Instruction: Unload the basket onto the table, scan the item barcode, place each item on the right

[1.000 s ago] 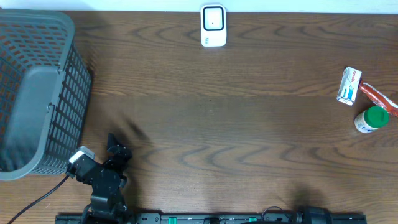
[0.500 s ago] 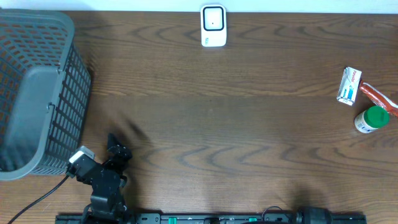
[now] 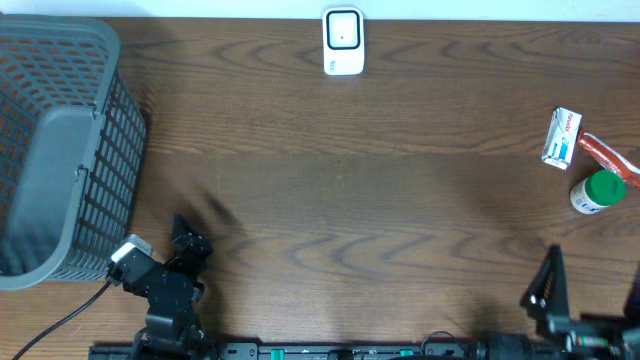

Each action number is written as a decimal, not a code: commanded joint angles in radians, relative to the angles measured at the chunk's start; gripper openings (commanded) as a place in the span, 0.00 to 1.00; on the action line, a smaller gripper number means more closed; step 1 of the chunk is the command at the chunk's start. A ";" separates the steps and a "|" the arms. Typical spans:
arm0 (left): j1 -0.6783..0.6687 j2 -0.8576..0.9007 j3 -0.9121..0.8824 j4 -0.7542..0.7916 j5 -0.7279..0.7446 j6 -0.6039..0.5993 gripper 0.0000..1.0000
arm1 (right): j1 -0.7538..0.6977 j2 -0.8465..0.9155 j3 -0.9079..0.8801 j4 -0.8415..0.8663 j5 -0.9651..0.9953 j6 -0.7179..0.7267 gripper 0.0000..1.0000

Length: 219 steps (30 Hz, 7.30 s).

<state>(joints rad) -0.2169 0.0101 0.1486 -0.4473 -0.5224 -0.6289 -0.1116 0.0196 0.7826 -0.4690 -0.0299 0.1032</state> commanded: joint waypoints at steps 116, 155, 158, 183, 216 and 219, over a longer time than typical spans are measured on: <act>0.279 -0.008 -0.144 0.385 0.360 0.434 0.93 | 0.007 -0.014 -0.777 0.409 0.190 0.090 0.99; 0.279 -0.006 -0.144 0.385 0.400 0.434 0.94 | 0.007 -0.014 -0.777 0.409 0.190 0.090 0.99; 0.279 -0.006 -0.144 0.385 0.400 0.434 0.93 | 0.007 -0.014 -0.777 0.409 0.190 0.090 0.99; 0.279 0.055 -0.144 0.381 0.471 0.771 0.93 | 0.007 -0.014 -0.777 0.409 0.190 0.090 0.99; 0.261 0.007 -0.144 0.377 0.500 0.771 0.93 | 0.007 -0.014 -0.777 0.409 0.190 0.090 0.99; 0.265 -0.009 -0.144 0.374 0.501 0.770 0.94 | 0.006 -0.014 -0.777 0.410 0.190 0.090 0.99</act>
<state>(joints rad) 0.0486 0.0231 0.0338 -0.0479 -0.0280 0.1318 -0.1112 0.0120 0.0063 -0.0547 0.1684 0.2039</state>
